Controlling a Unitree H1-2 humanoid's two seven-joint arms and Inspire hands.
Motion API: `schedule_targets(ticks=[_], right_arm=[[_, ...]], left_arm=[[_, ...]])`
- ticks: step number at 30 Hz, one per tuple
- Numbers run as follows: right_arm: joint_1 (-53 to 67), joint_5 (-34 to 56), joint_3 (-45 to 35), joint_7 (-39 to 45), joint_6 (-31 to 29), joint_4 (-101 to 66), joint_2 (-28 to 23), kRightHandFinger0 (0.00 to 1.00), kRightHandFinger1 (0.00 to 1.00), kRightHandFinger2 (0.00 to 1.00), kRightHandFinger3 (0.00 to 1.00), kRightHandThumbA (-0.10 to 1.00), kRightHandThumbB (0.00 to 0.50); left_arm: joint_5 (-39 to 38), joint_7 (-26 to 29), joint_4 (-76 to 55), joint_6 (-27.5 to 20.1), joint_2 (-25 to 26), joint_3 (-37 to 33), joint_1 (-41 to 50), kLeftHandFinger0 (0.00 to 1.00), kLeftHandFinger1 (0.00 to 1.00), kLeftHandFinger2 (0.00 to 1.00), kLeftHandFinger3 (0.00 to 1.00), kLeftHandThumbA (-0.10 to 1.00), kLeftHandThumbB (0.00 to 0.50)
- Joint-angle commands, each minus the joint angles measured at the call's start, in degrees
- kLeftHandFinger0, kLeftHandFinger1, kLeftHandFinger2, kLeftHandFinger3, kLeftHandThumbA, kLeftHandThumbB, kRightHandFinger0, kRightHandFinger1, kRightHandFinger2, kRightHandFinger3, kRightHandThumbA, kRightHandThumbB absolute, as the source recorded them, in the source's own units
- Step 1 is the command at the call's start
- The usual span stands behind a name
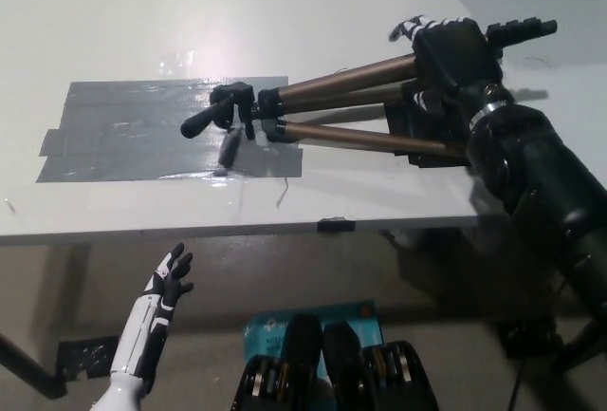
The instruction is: A tripod is kept on the middle of the desk infront of the robot and the robot grabs one of its legs to pick it up and hands it to a person
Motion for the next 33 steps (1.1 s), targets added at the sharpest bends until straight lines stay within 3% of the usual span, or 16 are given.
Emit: schedule_targets(ticks=[1, 4, 8, 12, 16, 20, 24, 27, 29, 31, 33], right_arm=[[-9.2, 0.8, -4.7, -24.6, -10.2, -5.5, 2.3, 0.02, 0.45, 0.83, 0.87, -0.1, 0.154], [-10.2, 2.5, -6.1, -21.8, -10.5, -7.9, 2.4, 0.0, 0.37, 0.77, 0.8, -0.1, 0.191], [-11.2, 2.5, -6.4, -22.3, -11.1, -7.2, 2.8, 0.0, 0.39, 0.84, 0.95, -0.1, 0.187], [-12.1, 1.6, -5.9, -22.7, -11.7, -5.2, 3.2, 0.0, 0.38, 0.83, 0.93, -0.1, 0.195], [-11.7, 1.3, -5.7, -22.3, -11.1, -4.3, 3.4, 0.0, 0.36, 0.79, 0.93, -0.1, 0.173], [-12.4, 1.1, -5.4, -22.6, -10.7, -2.4, 3.6, 0.0, 0.33, 0.74, 0.89, -0.1, 0.183], [-14.3, 0.1, -4.4, -25.3, -10.9, 2.1, 3.4, 0.0, 0.27, 0.64, 0.73, -0.1, 0.228], [-14.8, -1.1, -3.3, -27.2, -10.3, 4.3, 3.3, 0.0, 0.25, 0.61, 0.69, -0.1, 0.253], [-15.0, -1.8, -2.5, -28.1, -10.4, 5.3, 3.0, 0.0, 0.24, 0.62, 0.69, -0.1, 0.244], [-15.8, -3.2, -1.2, -29.7, -10.1, 6.6, 2.6, 0.0, 0.25, 0.66, 0.79, -0.1, 0.255], [-16.3, -3.6, -0.6, -30.6, -10.0, 7.3, 2.6, 0.0, 0.26, 0.67, 0.8, -0.1, 0.258]], left_arm=[[-0.7, -2.2, -3.3, 0.0, 1.5, -0.6, -1.5, 0.92, 1.0, 1.0, 1.0, 1.0, 0.063], [-1.2, -2.4, -3.4, 0.5, 1.7, -0.6, -1.5, 0.92, 1.0, 1.0, 1.0, 1.0, 0.066], [-1.5, -2.8, -4.1, 1.4, 1.5, -0.9, -0.3, 0.91, 0.99, 0.99, 1.0, 1.0, 0.09], [-1.3, -2.9, -4.9, 2.5, 1.4, -1.2, 0.4, 0.88, 0.97, 0.95, 1.0, 1.0, 0.109], [-1.1, -3.3, -5.7, 3.3, 1.5, -1.7, 1.6, 0.89, 0.96, 0.93, 1.0, 1.0, 0.098], [-0.6, -3.4, -5.9, 3.1, 1.5, -1.8, 1.8, 0.88, 0.95, 0.91, 1.0, 1.0, 0.084], [0.3, -3.2, -5.6, 2.4, 1.7, -1.9, 1.2, 0.88, 0.93, 0.89, 0.99, 1.0, 0.085], [0.4, -3.2, -5.7, 2.4, 1.8, -2.0, 1.3, 0.87, 0.92, 0.88, 0.99, 1.0, 0.088], [0.1, -3.4, -5.9, 2.9, 1.8, -2.1, 1.5, 0.88, 0.92, 0.88, 0.98, 1.0, 0.098], [0.1, -3.4, -5.8, 2.8, 1.8, -2.1, 1.2, 0.87, 0.91, 0.87, 0.97, 1.0, 0.105], [0.2, -3.4, -5.8, 2.9, 1.9, -2.1, 1.2, 0.87, 0.91, 0.86, 0.97, 1.0, 0.107]])
